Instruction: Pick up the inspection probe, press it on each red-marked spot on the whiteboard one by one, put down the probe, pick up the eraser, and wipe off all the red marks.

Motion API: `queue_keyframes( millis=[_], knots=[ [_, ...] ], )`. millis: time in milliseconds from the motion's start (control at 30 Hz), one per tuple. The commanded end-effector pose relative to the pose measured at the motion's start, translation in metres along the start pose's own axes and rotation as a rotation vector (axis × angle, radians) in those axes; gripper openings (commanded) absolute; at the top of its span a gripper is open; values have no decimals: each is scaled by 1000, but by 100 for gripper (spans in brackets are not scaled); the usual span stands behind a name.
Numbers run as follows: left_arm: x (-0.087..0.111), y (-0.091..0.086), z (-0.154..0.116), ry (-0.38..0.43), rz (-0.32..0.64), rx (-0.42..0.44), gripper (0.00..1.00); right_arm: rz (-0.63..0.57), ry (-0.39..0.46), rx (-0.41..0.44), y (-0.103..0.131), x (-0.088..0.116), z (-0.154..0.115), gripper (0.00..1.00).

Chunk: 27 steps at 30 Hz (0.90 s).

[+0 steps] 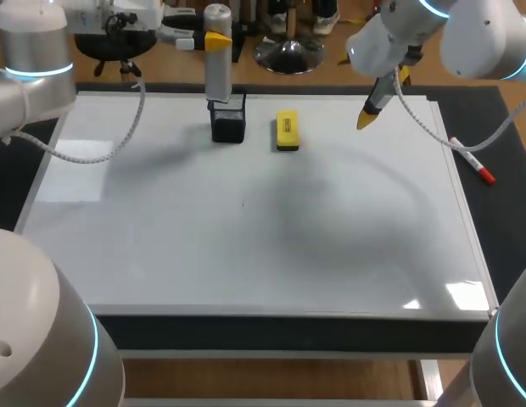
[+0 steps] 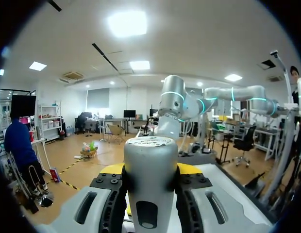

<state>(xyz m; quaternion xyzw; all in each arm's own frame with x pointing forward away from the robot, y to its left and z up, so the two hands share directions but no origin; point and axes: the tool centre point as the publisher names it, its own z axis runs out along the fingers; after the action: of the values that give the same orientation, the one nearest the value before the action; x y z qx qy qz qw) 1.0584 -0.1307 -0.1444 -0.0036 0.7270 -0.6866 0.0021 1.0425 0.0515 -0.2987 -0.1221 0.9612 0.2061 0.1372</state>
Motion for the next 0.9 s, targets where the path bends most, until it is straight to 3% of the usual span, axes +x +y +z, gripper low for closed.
queue_keyframes(
  millis=[33,900],
  knots=[
    [-3,5,4,-16,-1,20,0,-1,4,3,0,0,-1,100],
    [-19,22,9,-42,72,82,0,-1,4,3,0,0,-1,100]
  ],
)
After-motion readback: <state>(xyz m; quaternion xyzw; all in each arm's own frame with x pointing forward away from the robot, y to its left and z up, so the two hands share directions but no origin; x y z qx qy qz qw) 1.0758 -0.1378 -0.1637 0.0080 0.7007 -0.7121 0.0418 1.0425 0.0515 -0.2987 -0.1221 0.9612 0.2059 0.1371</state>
